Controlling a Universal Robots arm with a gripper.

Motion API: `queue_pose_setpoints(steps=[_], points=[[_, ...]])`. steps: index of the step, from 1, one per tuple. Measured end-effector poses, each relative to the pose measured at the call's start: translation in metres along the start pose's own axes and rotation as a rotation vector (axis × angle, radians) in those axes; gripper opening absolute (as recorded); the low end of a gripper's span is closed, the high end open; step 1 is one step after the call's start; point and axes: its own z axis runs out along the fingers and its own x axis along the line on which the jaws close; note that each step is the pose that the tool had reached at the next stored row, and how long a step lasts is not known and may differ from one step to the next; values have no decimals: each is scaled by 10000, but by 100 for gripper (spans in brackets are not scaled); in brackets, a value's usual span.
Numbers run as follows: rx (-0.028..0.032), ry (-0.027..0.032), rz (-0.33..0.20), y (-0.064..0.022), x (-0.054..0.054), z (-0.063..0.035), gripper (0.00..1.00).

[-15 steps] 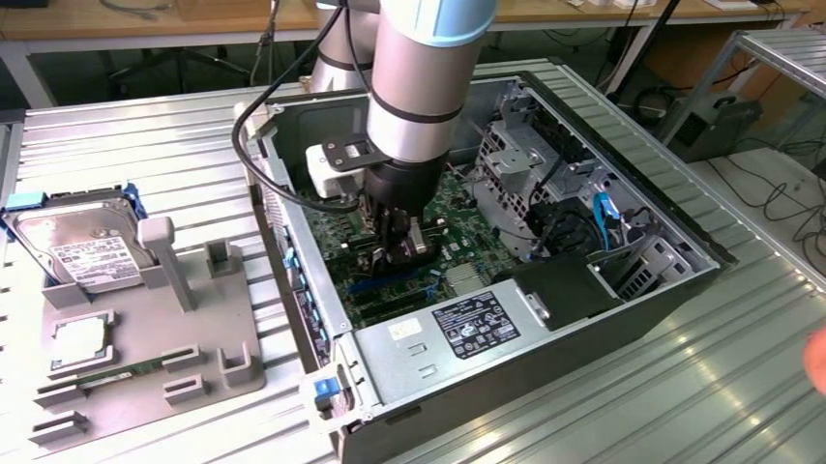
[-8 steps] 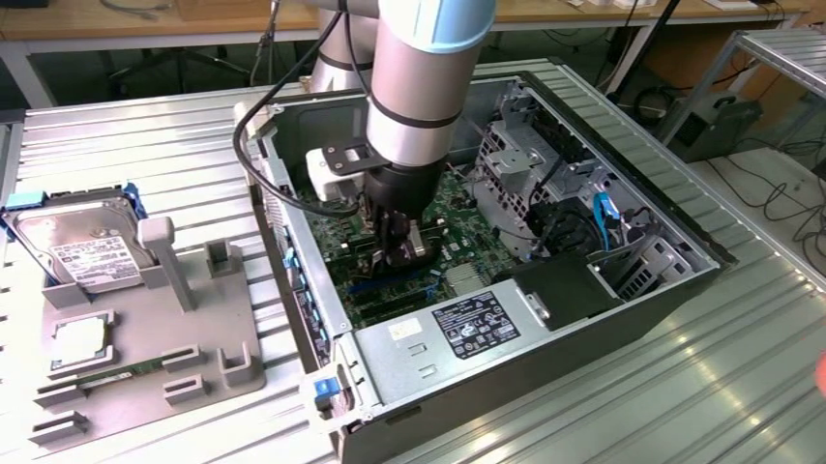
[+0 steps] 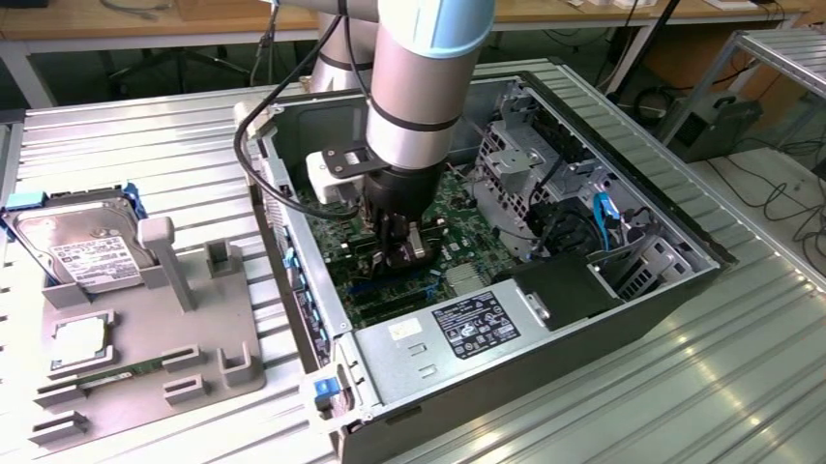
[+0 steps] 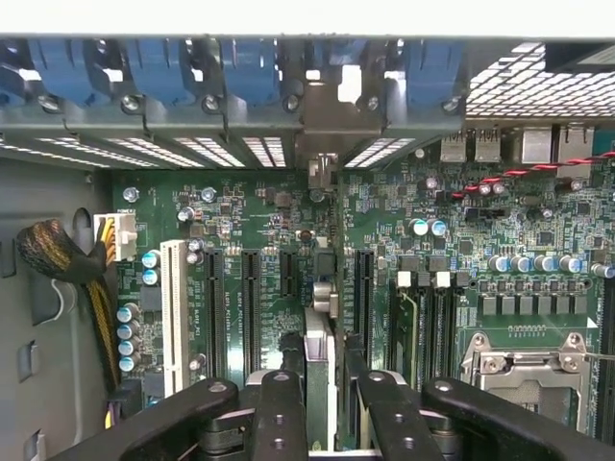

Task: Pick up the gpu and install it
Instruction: 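Insert the gpu into the slot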

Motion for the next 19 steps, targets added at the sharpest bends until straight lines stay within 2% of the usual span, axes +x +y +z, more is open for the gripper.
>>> queue_pose_setpoints(steps=[5, 6, 7, 9, 10, 13, 15, 19], points=[[-2, 2, 0, 0, 0, -1, 26], [-1, 1, 0, 0, 0, 0, 27], [-1, 1, 0, 0, 0, 0, 33], [-1, 2, 0, 0, 0, 0, 33], [-2, 3, 0, 0, 0, -1, 40], [-5, 9, 0, 0, 1, -8, 40], [-2, 4, 0, 0, -1, -55, 40], [-2, 4, -1, 2, -9, -256, 40]])
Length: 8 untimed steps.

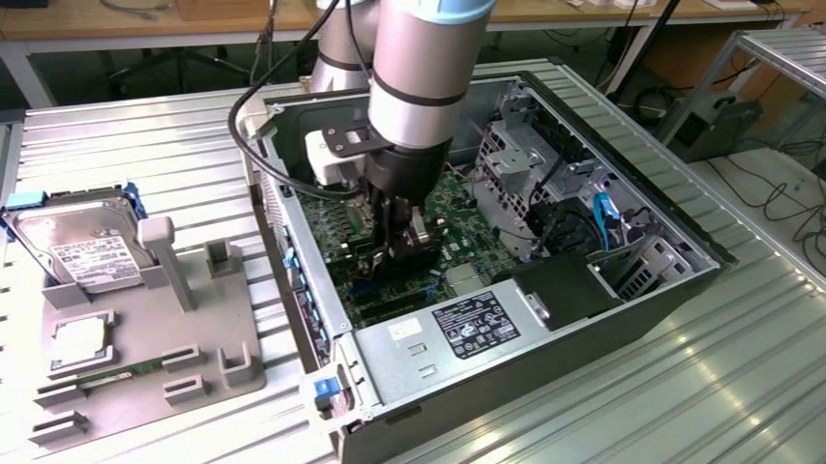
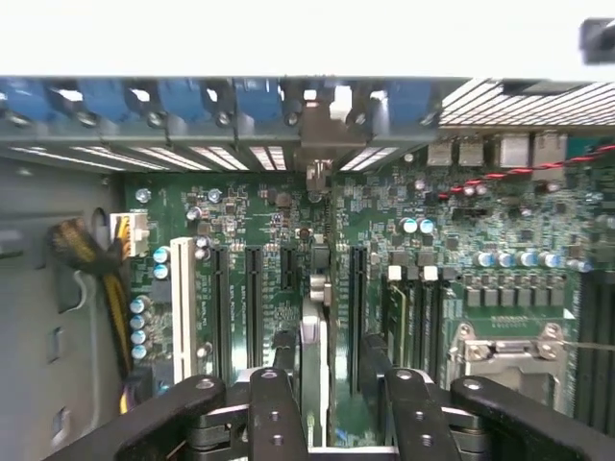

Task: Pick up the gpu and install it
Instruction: 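Insert the gpu into the slot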

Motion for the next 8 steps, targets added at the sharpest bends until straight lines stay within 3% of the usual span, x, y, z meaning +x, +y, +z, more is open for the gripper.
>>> queue_pose_setpoints(steps=[4, 5, 8], points=[[-10, -2, 0, -10, -2, -49, 38], [-43, -1, -2, -36, -1, -50, 32], [-227, -1, -4, -170, -1, -51, 25]])
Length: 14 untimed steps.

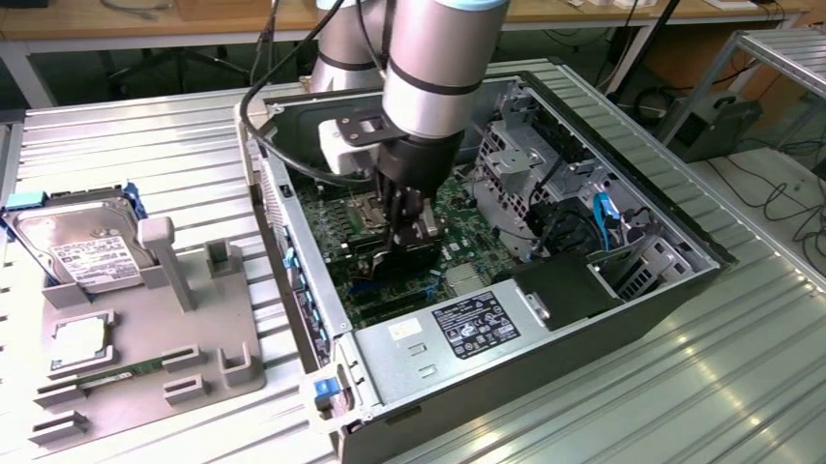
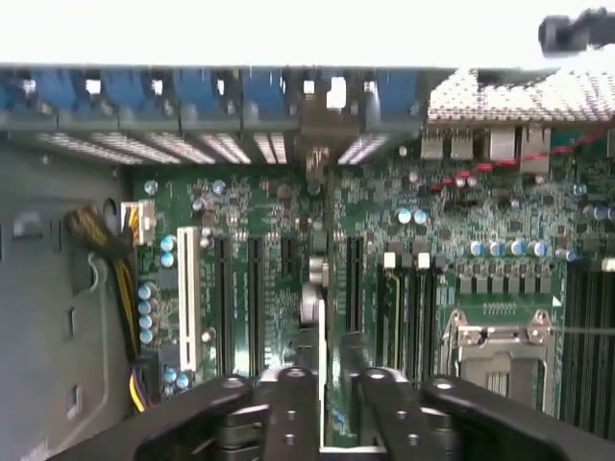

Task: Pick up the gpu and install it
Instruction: 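Insert the gpu into the slot, then press down on the gpu until it lock into place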

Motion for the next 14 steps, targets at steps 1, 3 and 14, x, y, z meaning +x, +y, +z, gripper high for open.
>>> queue_pose_setpoints(steps=[1, 3, 14], points=[[-66, 0, -1, -50, 0, -2, 19], [-209, -3, 0, -147, 0, -5, 11], [-274, -5, 0, -199, 1, -7, 11]])
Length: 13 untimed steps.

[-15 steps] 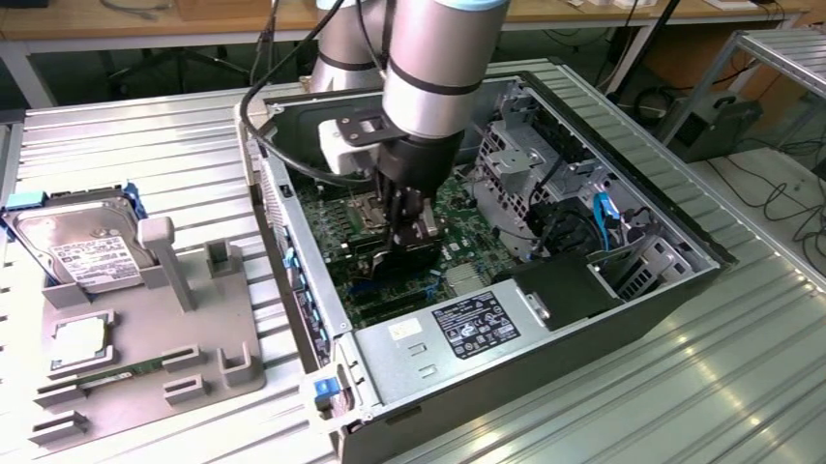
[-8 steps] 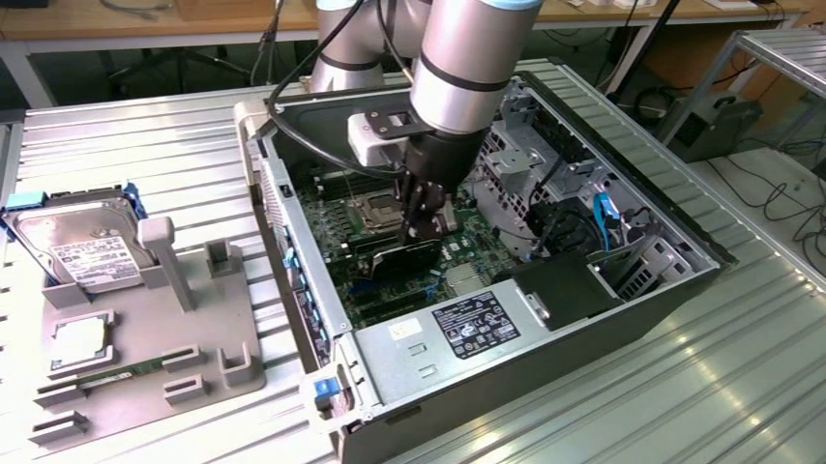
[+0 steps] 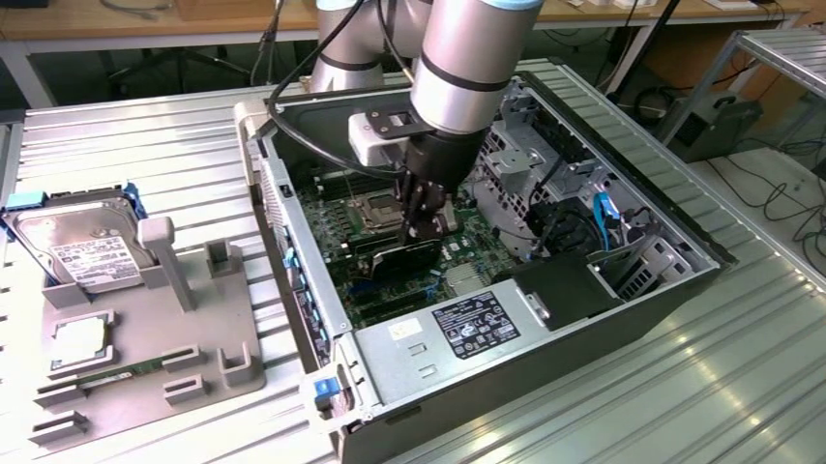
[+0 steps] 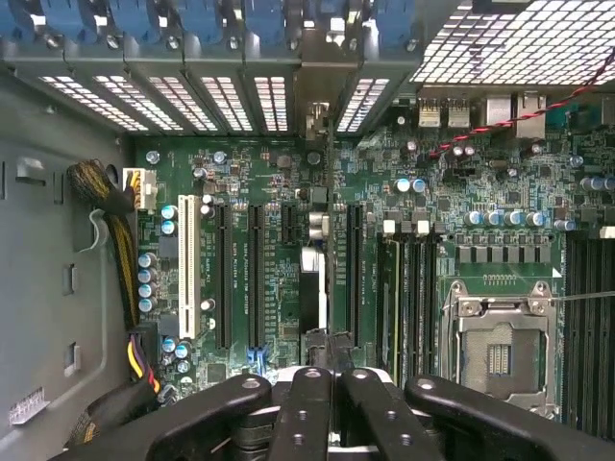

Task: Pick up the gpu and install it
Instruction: 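Press down on the gpu until it lock into place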

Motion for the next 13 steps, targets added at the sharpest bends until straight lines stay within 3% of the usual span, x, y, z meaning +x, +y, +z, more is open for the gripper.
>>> queue_pose_setpoints(steps=[1, 4, 8, 13], points=[[0, 0, -1, 0, 0, 0, 11], [0, 0, 0, 125, 0, 16, 11], [1, 0, 0, 395, -1, 61, 11], [-4, 9, 0, 473, -2, 146, 11]])
